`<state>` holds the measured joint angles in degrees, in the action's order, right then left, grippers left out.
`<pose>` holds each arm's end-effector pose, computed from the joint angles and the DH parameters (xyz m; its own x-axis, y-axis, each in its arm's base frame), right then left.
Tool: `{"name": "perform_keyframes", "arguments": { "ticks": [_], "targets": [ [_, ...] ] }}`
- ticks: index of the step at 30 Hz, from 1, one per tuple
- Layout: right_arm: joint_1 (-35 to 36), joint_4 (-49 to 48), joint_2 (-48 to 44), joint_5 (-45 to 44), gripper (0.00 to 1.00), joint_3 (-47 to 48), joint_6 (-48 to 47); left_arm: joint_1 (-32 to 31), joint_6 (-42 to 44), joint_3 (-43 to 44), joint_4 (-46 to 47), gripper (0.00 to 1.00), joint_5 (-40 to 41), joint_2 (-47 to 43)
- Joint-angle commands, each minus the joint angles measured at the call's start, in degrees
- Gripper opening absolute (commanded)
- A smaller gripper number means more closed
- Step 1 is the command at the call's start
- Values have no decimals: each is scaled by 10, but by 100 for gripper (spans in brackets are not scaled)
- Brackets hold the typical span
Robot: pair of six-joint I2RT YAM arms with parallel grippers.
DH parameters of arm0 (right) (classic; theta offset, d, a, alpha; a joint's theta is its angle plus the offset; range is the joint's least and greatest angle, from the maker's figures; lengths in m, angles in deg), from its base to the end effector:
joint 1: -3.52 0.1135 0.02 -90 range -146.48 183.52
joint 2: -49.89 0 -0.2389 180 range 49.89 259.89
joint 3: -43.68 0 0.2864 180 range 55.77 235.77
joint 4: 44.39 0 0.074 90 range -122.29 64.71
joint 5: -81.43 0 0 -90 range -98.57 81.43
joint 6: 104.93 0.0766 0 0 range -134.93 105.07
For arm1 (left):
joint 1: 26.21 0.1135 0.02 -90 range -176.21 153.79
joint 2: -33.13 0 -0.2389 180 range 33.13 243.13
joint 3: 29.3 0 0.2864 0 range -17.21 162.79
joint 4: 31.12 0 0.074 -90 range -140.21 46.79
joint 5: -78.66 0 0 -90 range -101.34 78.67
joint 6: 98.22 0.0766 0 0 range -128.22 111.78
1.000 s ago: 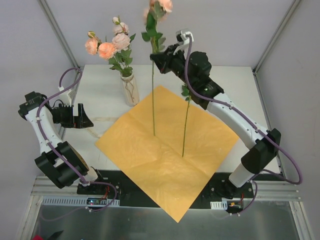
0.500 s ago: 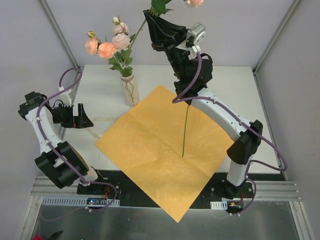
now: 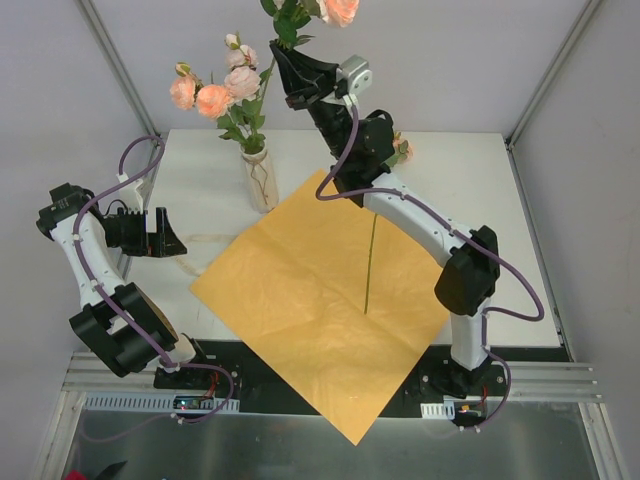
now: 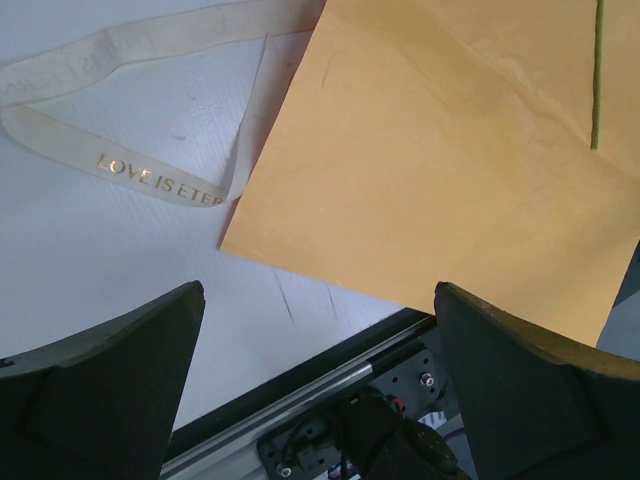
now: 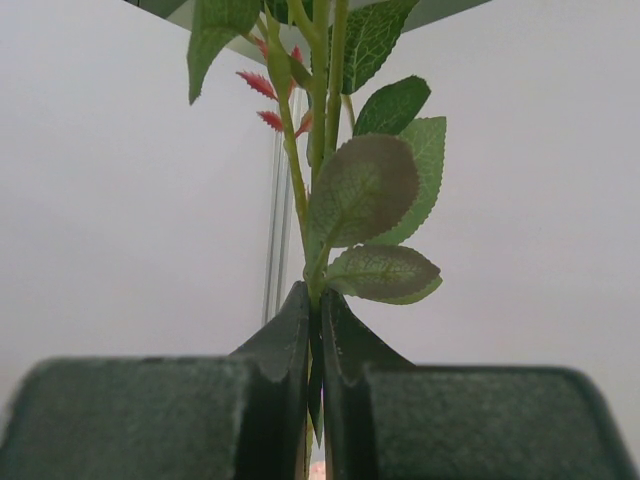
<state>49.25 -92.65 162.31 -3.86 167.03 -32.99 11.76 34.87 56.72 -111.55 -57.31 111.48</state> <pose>0.3231 0.3405 0.5178 0.8003 0.3784 -0.4651 -0.5205 0.8234 -0.2258 0.2651 0.1370 0.2642 -0.7272 0.0348 -0.6855 0.3247 0.8973 -0.2990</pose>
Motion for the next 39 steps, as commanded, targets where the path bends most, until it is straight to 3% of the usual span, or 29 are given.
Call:
{"name": "perform_keyframes", "arguments": {
  "ticks": [1,10,21,24,25,27,28,34,36,37,39],
  "targets": [
    [-4,-35,-16,-5,1,-6,-2,5,23,6,-18,99,-9,-5],
    [-9,28,16,-9,1,1,36,5,23,3,-18,99,-15,0],
    [-3,377,137,32,1,178,118,4,5,5,-11,99,-25,9],
    [-1,422,144,43,14,181,108,5,4,1,-7,99,-20,4],
    [-2,445,142,45,25,182,101,5,4,-1,-7,99,-20,4],
    [-2,470,139,51,36,180,93,5,2,-5,-4,99,-19,1],
    [-2,493,129,51,52,173,90,4,2,-5,-4,99,-19,1],
    [-33,554,38,59,87,95,108,5,-4,-4,0,99,-15,2],
    [-49,581,0,62,91,61,103,5,-7,-3,1,99,-14,5],
    [-54,625,-10,62,98,54,101,5,-9,-1,3,99,-14,5],
    [-70,689,-25,47,96,57,97,5,-13,2,3,99,-17,7]
  ]
}}
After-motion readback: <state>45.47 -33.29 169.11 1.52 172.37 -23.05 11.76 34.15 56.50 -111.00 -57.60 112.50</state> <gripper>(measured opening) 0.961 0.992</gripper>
